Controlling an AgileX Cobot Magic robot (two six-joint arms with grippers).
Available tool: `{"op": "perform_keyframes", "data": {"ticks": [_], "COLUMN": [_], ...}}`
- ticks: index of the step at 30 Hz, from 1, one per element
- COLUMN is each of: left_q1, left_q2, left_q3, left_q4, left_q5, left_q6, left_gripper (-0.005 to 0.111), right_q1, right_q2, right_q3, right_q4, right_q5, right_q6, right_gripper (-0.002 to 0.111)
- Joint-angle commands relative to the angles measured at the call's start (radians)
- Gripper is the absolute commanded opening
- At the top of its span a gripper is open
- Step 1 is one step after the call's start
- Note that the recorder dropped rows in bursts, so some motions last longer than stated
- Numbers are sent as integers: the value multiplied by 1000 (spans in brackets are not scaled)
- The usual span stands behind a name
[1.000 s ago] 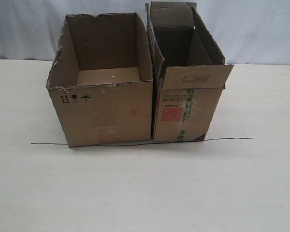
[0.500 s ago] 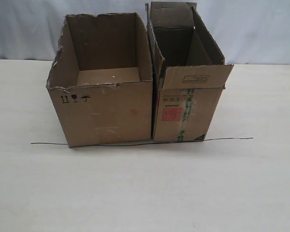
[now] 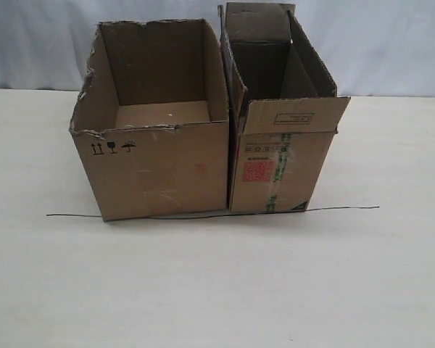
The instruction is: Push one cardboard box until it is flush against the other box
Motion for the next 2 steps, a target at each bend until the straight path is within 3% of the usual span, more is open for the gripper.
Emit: {"op": "perform_keyframes", "data": {"ticks": [1,2], "left_q1": [2,2], "left_q2": [-3,-3], "left_q3": [3,3], "left_q4": [-6,-6], "left_q5": [-2,-2], "left_q6": [-3,-3], "left_gripper": [0,0], "right_q1": [4,4], "right_q2": [-4,-4], "right_q3": [5,5], "right_q4": [-1,-1], "right_q5": [-7,-7], "right_q6": [-3,-3], "right_gripper": [5,5]}}
